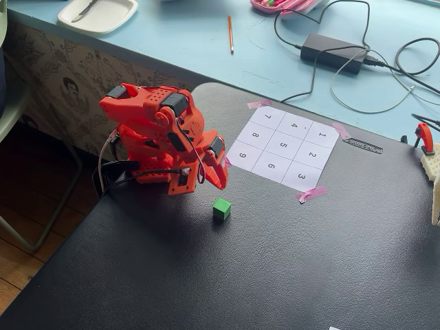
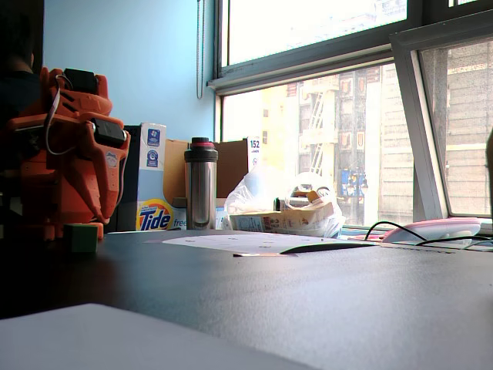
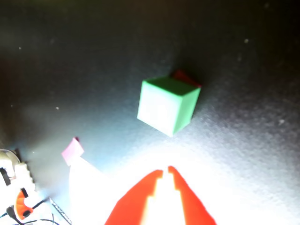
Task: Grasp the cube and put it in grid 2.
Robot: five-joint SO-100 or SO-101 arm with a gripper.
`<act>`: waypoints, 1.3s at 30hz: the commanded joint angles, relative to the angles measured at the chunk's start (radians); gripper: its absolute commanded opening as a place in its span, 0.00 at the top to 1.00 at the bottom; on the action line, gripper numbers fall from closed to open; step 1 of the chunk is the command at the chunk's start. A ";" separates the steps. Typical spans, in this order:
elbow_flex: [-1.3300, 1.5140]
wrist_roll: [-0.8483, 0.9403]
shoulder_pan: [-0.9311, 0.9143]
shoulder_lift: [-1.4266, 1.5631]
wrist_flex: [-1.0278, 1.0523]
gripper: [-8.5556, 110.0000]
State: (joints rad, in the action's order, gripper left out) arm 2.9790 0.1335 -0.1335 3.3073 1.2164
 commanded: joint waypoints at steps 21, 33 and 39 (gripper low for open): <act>0.003 -0.002 -0.005 -0.006 0.015 0.91; -0.209 -0.015 -0.006 -0.241 0.000 0.76; -0.457 -0.015 -0.037 -0.518 0.006 0.76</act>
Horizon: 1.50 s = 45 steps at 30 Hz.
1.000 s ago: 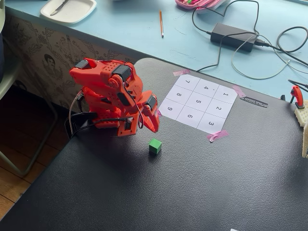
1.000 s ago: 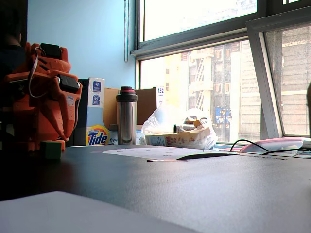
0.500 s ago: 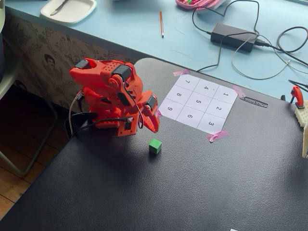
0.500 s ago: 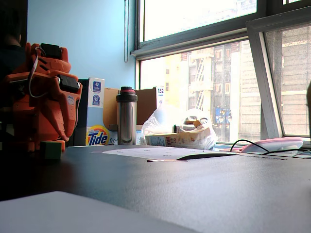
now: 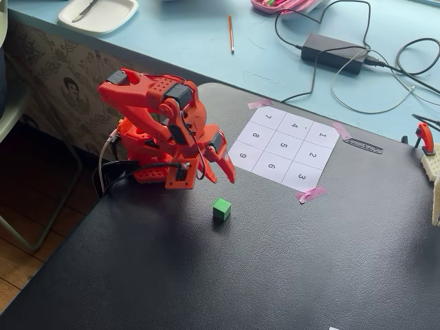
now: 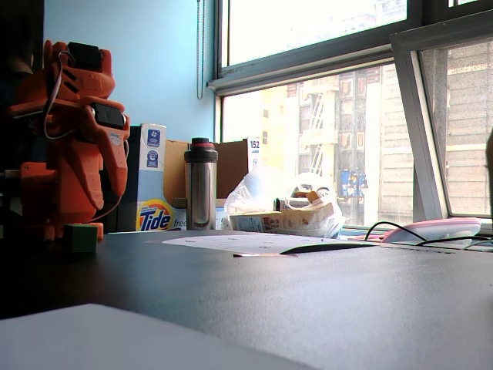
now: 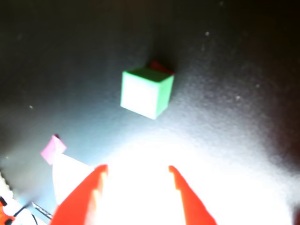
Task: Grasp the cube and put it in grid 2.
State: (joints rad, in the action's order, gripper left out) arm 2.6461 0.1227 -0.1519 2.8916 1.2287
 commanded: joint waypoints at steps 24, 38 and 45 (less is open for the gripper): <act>-0.353 0.041 -0.221 -0.689 -0.186 0.76; -0.262 0.052 -0.227 -0.759 -0.284 0.74; -0.232 0.103 -0.196 -0.781 -0.305 0.93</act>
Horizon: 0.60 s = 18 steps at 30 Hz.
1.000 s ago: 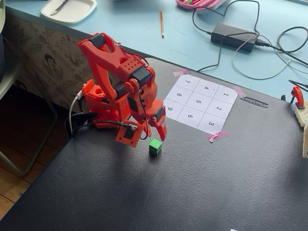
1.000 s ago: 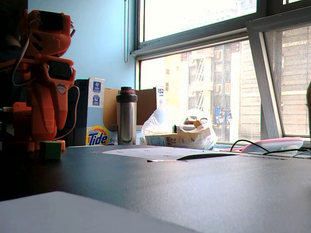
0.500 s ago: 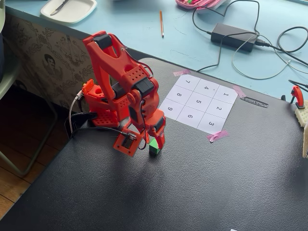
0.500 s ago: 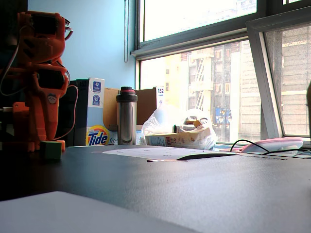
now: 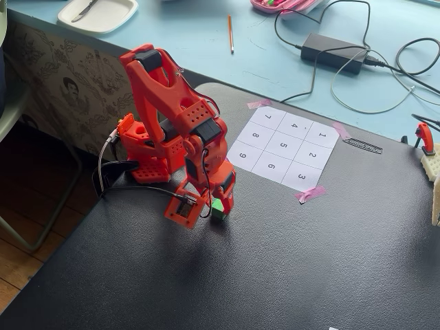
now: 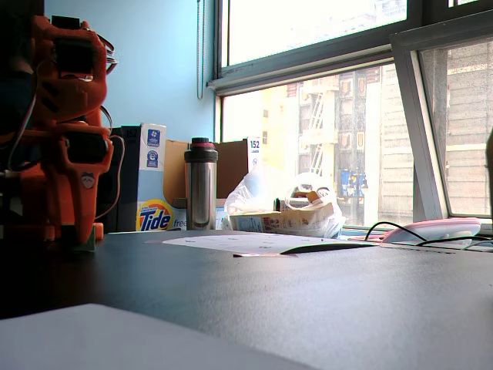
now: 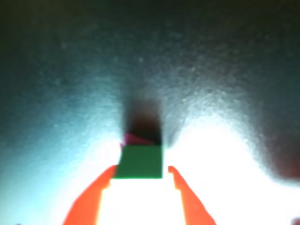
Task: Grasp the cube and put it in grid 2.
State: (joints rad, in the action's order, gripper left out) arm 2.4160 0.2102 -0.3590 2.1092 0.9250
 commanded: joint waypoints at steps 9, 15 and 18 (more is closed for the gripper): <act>-0.166 0.020 0.049 0.003 0.110 0.93; -0.503 -0.005 0.160 -0.046 0.322 0.93; -0.607 -0.011 0.225 -0.078 0.353 0.93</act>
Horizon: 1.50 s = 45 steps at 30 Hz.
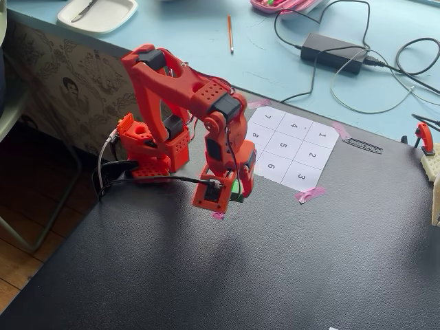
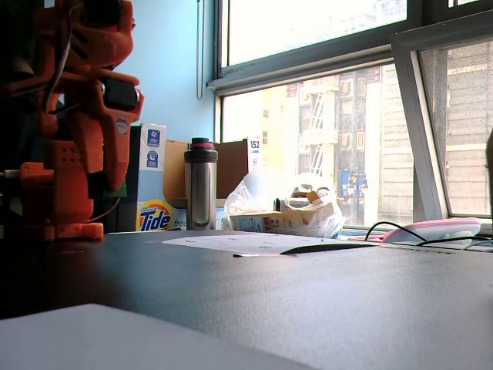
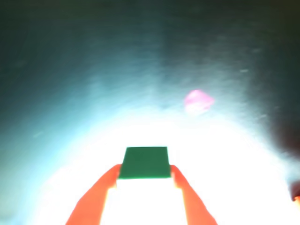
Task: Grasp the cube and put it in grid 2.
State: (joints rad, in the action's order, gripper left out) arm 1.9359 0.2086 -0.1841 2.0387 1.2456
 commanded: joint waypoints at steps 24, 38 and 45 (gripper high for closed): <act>-0.630 -0.163 0.699 -0.423 0.057 0.93; -0.695 -0.204 0.744 -0.672 -0.072 0.93; -0.681 -0.207 0.687 -0.721 -0.126 0.93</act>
State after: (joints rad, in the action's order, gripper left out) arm 1.2947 0.0077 0.5170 1.3085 1.1382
